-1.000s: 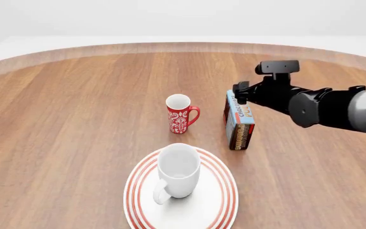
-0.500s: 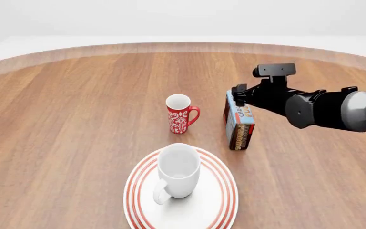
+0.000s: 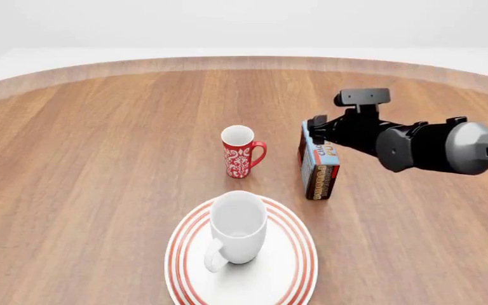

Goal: Pick up the white mug and put it on the plate, and put the chocolate pudding to the right of the plate.

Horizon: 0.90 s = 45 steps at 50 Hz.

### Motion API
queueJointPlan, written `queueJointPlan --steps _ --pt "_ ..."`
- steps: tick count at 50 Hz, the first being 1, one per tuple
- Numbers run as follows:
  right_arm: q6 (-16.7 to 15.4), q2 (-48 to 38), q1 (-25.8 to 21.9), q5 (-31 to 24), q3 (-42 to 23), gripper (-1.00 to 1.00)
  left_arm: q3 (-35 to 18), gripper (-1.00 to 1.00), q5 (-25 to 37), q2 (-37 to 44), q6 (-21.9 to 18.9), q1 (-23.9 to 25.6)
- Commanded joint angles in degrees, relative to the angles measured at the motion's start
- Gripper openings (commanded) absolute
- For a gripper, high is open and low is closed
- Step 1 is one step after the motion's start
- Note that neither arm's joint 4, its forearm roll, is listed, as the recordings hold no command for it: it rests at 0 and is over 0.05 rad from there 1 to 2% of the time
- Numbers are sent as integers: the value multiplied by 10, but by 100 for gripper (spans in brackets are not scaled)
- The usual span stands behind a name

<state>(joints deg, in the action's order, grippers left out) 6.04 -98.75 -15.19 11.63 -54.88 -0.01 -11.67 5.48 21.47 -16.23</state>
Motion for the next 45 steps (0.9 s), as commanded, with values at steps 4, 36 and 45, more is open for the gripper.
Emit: queueJointPlan --steps 4,36,45 --pt "0 -11 -2 2 -3 100 0 100 0 0 0 0" --pt "-1 -34 -2 10 -6 100 0 100 0 0 0 0" --pt "-2 -43 -3 12 -11 100 0 100 0 0 0 0"
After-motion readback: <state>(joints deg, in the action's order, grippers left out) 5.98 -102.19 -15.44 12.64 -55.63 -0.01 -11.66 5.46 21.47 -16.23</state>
